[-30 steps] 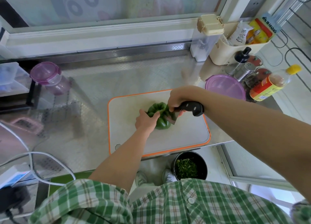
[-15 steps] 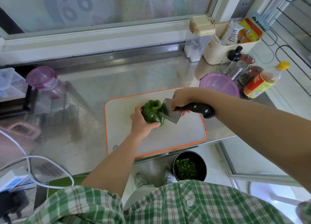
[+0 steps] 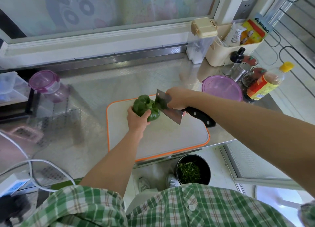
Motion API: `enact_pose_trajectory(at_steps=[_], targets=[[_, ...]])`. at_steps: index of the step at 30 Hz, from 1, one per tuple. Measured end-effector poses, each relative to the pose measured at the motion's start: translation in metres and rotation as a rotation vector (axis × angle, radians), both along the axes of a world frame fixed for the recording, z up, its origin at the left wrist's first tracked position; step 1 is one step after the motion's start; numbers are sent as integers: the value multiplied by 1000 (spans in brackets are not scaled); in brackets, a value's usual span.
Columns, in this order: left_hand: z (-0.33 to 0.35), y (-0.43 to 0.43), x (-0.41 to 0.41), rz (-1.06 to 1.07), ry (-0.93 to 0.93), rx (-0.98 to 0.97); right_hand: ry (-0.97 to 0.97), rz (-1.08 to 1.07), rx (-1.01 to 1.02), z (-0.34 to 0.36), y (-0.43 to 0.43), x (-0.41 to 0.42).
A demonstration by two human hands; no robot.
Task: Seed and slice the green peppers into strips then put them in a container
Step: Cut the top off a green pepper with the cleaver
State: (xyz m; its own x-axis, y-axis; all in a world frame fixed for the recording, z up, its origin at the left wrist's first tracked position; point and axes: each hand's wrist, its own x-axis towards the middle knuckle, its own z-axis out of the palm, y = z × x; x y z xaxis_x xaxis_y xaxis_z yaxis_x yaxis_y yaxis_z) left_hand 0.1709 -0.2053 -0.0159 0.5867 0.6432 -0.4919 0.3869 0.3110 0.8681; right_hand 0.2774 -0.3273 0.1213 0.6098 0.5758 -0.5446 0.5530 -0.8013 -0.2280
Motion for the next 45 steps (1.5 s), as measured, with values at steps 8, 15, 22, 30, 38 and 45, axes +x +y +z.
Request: enact_pose_trajectory(at_steps=[8, 15, 22, 30, 38, 45], targets=[[-5, -9, -4, -121, 25, 459, -88, 147, -48, -10, 1, -4], [9, -4, -4, -139, 61, 201, -130, 117, 30, -28, -7, 5], [18, -4, -9, -209, 49, -62, -173, 196, 63, -30, -14, 5], [14, -5, -13, -201, -61, -2, -91, 210, 8, -28, -30, 7], [3, 5, -14, -159, -152, 224, -129, 182, 114, -29, -30, 2], [6, -3, -14, -136, -154, 220, -138, 173, 174, -23, -32, 0]])
